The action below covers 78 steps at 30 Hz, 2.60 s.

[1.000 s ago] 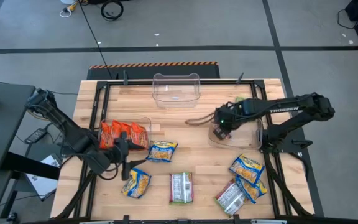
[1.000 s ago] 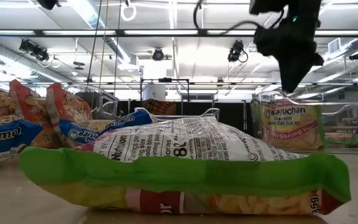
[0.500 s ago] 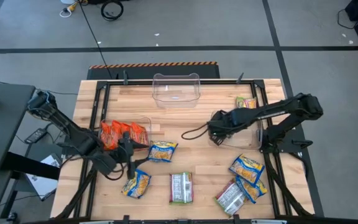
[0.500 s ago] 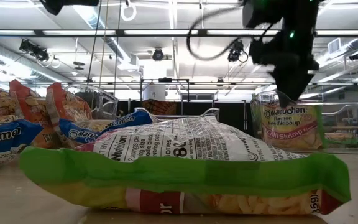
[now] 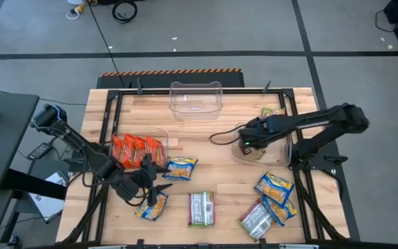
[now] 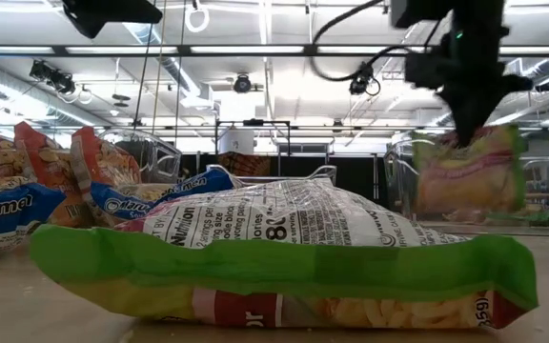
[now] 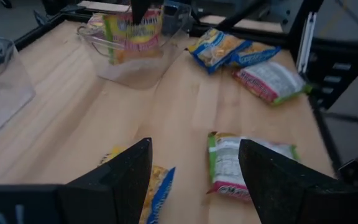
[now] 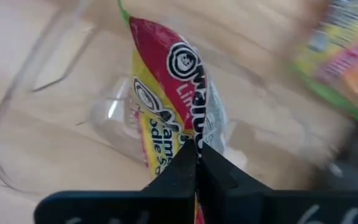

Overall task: Sort Maruchan noodles
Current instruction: Put the green noodle from the middle into the middle right transparent bin, then put the green noodle from the top into the middle right transparent bin

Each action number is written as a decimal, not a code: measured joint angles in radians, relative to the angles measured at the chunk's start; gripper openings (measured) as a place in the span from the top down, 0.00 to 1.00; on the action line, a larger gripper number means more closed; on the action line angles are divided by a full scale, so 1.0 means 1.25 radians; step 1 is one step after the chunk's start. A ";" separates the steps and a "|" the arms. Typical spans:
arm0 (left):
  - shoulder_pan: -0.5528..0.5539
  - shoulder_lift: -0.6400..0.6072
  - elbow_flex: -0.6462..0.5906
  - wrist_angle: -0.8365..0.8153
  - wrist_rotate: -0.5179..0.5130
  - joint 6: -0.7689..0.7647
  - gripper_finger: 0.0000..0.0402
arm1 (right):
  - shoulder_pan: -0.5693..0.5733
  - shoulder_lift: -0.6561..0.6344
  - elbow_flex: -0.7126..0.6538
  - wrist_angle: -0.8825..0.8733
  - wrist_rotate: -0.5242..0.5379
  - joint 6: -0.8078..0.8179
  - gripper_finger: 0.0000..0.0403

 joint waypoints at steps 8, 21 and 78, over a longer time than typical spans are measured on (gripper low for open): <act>-0.013 0.026 0.001 0.054 -0.054 -0.092 0.40 | 0.056 -0.219 -0.049 -0.164 0.014 0.325 0.99; -0.016 0.100 0.001 0.147 -0.017 -0.077 0.40 | 0.189 -0.348 -0.227 -0.196 -0.147 0.499 0.99; 0.237 -0.017 0.001 0.235 0.208 0.223 0.40 | -0.554 0.207 -0.056 0.137 0.128 -0.366 0.69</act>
